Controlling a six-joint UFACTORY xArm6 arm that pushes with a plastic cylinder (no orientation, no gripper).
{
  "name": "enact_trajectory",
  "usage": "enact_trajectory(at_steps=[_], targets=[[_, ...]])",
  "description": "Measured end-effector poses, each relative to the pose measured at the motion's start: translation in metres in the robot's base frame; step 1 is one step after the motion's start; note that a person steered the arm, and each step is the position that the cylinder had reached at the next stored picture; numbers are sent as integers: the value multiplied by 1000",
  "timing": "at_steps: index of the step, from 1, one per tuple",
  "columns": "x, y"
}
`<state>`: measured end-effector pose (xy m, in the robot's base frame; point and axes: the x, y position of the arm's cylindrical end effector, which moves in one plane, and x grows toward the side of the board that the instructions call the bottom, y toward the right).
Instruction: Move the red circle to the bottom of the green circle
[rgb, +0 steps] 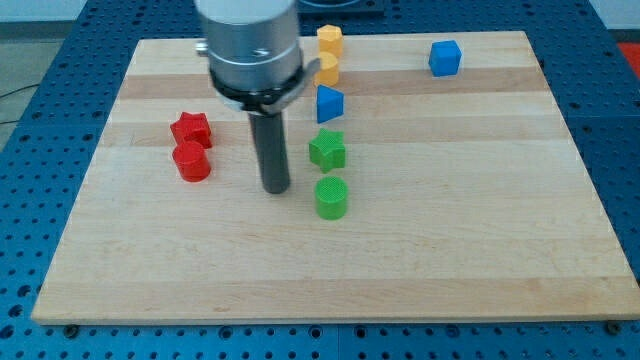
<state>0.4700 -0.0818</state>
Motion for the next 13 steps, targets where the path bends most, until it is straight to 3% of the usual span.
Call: enact_trajectory(at_steps=[1, 2, 3, 4, 7, 10, 12, 13], targets=[[34, -29], [41, -94], [20, -149], [-32, -154], [-54, -94], [36, 2], [41, -31], [60, -20]])
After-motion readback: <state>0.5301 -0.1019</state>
